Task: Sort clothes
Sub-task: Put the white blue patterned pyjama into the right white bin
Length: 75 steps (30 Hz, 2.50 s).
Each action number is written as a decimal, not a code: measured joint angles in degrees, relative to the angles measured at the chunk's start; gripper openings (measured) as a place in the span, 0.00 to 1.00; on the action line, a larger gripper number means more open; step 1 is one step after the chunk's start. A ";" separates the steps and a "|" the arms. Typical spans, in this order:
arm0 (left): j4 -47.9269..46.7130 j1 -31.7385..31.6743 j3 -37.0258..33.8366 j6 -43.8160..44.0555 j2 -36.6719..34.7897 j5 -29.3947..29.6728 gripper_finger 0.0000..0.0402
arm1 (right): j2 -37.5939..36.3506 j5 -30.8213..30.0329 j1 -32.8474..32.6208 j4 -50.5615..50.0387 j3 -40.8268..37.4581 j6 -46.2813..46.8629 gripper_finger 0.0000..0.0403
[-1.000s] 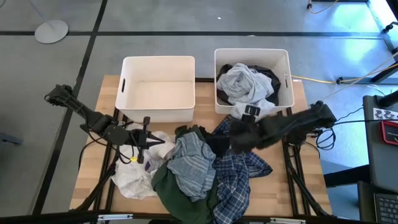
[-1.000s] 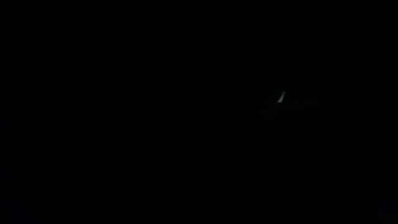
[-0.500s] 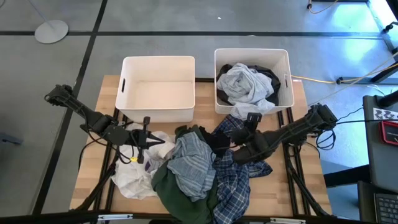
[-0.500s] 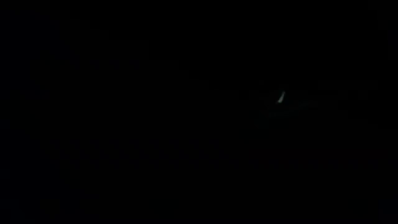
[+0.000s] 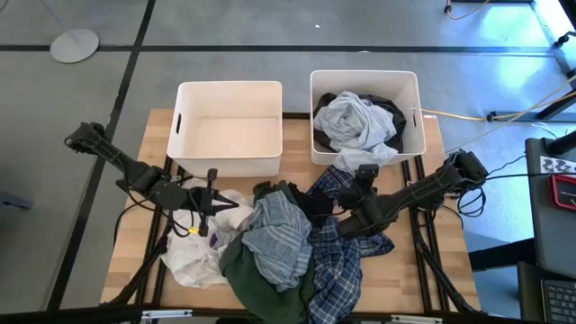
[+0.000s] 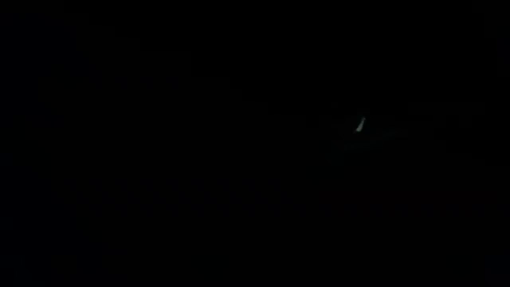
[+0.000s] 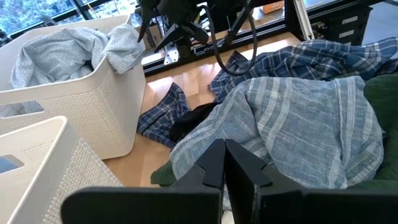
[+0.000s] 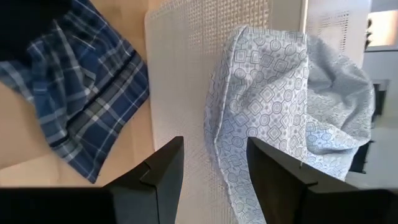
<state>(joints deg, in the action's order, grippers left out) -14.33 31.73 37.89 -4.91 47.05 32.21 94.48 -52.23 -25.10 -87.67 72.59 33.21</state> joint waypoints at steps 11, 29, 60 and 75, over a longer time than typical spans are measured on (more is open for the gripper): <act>0.02 0.00 0.00 -0.02 0.00 0.00 0.00 | 0.00 -4.63 3.33 3.07 -3.22 -0.02 0.43; 0.02 0.00 0.00 0.00 0.00 0.00 0.00 | 0.00 -7.13 7.15 6.31 -3.47 1.00 0.13; 0.37 0.00 0.02 -1.29 0.00 -0.01 0.00 | -9.22 -9.86 30.38 0.56 19.17 -2.73 0.04; 0.37 0.00 0.02 -1.20 0.00 -0.02 0.00 | -9.09 13.31 45.20 17.52 11.07 -11.65 0.18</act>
<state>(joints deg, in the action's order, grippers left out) -13.96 31.73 37.91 -6.11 47.05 32.18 85.38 -38.92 20.10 -70.15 83.66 21.56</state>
